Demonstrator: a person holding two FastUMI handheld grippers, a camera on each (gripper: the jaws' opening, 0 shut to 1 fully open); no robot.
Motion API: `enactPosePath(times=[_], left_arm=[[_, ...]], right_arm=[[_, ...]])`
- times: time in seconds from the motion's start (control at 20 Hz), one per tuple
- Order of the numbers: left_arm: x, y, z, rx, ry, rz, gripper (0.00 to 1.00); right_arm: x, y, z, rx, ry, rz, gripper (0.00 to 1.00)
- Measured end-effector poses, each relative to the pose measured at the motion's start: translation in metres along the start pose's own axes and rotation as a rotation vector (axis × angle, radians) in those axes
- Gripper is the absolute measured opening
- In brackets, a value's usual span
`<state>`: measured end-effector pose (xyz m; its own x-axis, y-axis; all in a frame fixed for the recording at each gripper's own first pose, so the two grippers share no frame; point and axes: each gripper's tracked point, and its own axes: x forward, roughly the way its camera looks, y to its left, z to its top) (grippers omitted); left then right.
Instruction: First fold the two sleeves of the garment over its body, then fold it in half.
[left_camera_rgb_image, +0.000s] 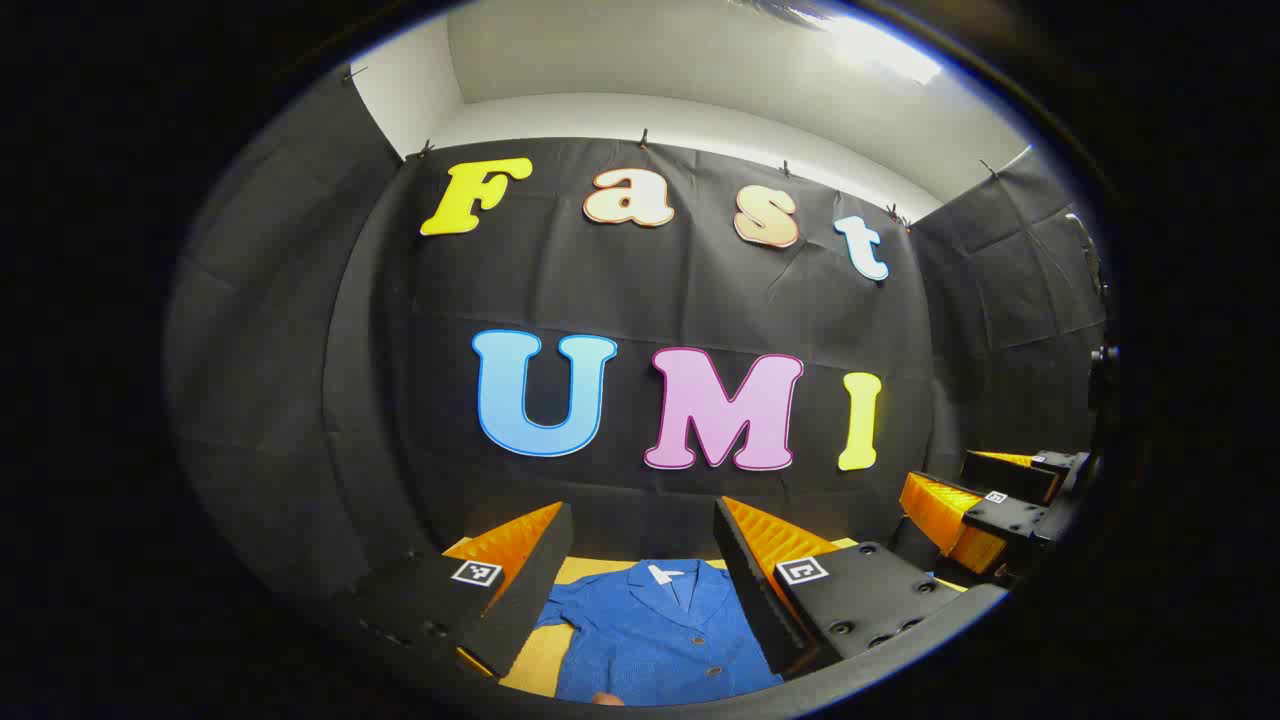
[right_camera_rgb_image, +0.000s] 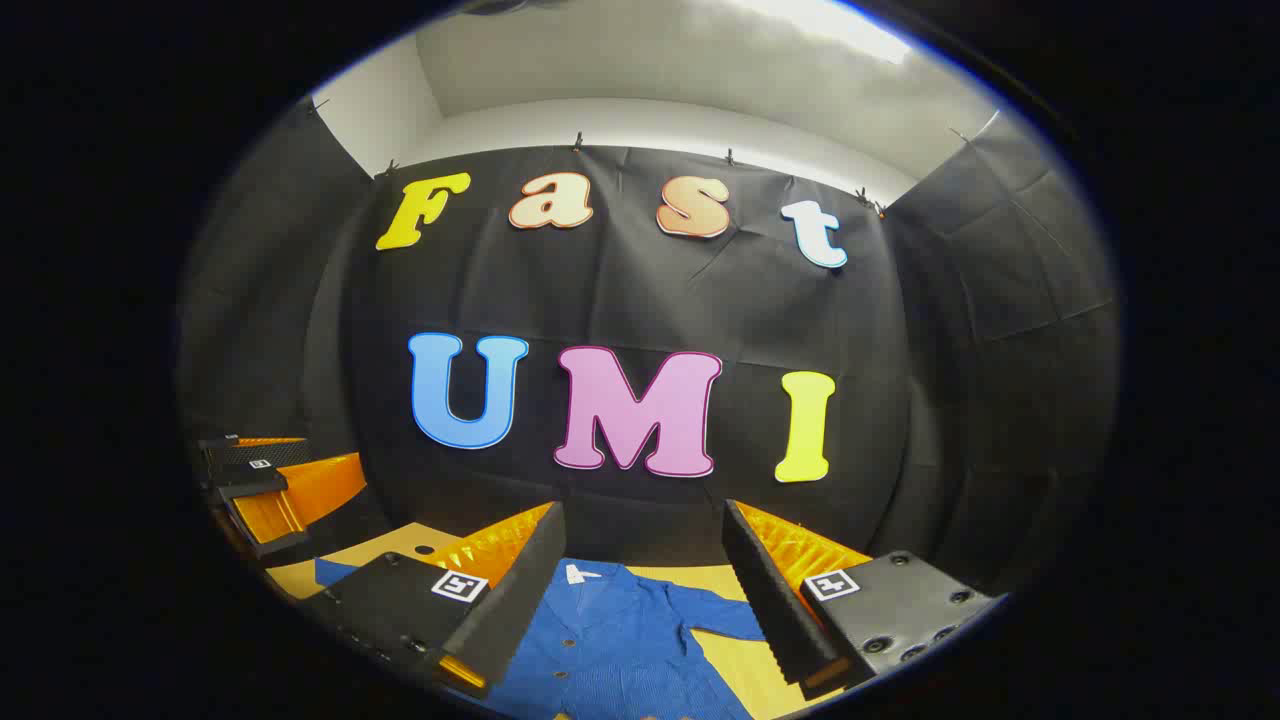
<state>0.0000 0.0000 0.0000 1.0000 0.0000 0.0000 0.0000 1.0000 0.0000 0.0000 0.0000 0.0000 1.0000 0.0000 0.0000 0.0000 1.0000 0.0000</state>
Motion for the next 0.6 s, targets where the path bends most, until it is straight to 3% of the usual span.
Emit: enactPosePath(times=[0.6], left_arm=[[-0.026,0.016,-0.005,-0.002,0.015,0.008,0.82]], right_arm=[[-0.026,0.013,0.004,0.013,0.011,0.017,0.95]])
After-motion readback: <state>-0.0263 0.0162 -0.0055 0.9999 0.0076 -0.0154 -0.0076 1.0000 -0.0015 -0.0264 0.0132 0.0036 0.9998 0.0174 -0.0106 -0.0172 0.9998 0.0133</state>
